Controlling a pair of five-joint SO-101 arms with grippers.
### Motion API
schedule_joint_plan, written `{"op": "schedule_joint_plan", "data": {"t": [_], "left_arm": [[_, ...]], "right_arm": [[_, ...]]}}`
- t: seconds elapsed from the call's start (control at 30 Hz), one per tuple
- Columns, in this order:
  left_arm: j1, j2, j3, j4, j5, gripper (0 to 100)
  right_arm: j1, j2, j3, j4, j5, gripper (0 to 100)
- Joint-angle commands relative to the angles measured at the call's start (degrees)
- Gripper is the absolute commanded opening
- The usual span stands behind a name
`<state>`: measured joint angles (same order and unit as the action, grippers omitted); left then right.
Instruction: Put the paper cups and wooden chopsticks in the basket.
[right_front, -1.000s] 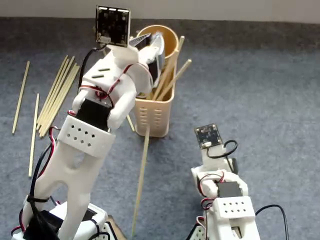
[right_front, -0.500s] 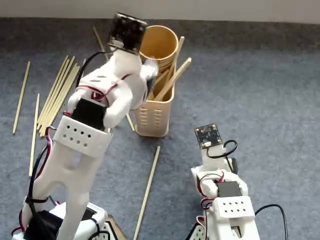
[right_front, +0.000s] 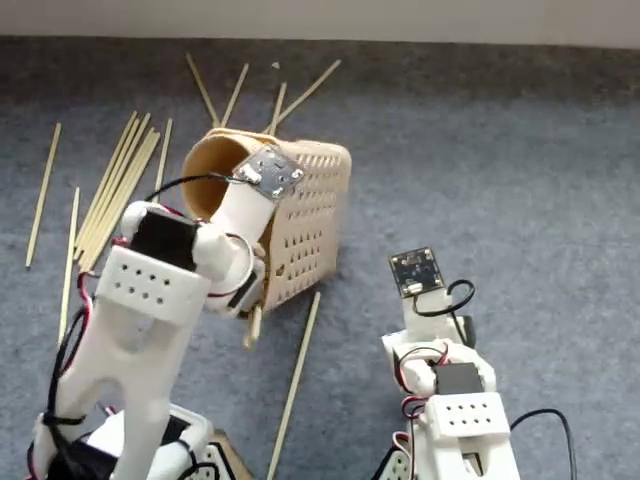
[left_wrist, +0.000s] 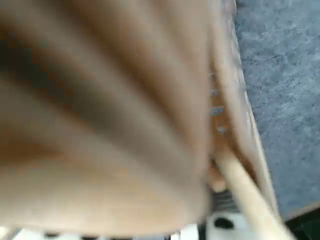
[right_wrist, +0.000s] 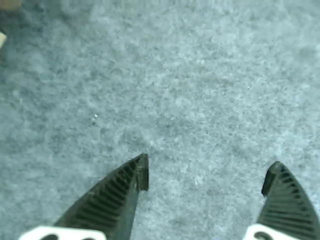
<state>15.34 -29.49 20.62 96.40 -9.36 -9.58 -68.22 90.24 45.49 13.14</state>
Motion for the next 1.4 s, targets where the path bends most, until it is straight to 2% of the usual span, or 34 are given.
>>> {"op": "schedule_joint_plan", "data": {"t": [0.0,0.13,0.37,0.57,0.7,0.8,0.9,1.0,1.13,1.37], "left_arm": [[-0.48,-1.54,-5.14,-2.46,-0.79,17],[-0.22,1.63,-18.33,-2.46,-0.79,17],[-0.22,16.57,-43.12,-2.02,-0.79,17],[-0.57,20.70,-57.36,-1.93,-0.70,17],[-0.84,20.70,-61.32,-0.09,-0.70,17],[-5.14,20.62,-64.22,-0.44,0.00,17],[-13.76,20.62,-69.93,-0.53,4.04,17],[-19.65,22.55,-69.67,-0.09,5.36,17],[-22.11,29.76,-60.26,-1.58,5.36,17],[-20.18,43.74,-55.96,-15.47,5.45,17]], "right_arm": [[-0.66,-0.66,-1.36,-0.75,0.62,35.8],[-0.66,-0.66,-1.36,-0.75,0.62,35.8],[-0.66,-0.66,-1.36,-0.75,0.62,35.8],[-0.66,-0.66,-1.36,-0.75,0.62,35.8],[-0.66,-0.66,-1.36,-0.75,0.62,35.8],[-0.66,-0.66,-1.36,-0.75,0.62,35.8],[-0.66,-0.57,-1.36,-0.75,0.62,35.8],[-0.66,-0.57,-1.36,-0.75,0.62,35.8],[-0.66,-0.57,-1.36,-1.01,0.62,35.8],[0.13,1.89,-9.01,-3.12,0.09,35.8]]}}
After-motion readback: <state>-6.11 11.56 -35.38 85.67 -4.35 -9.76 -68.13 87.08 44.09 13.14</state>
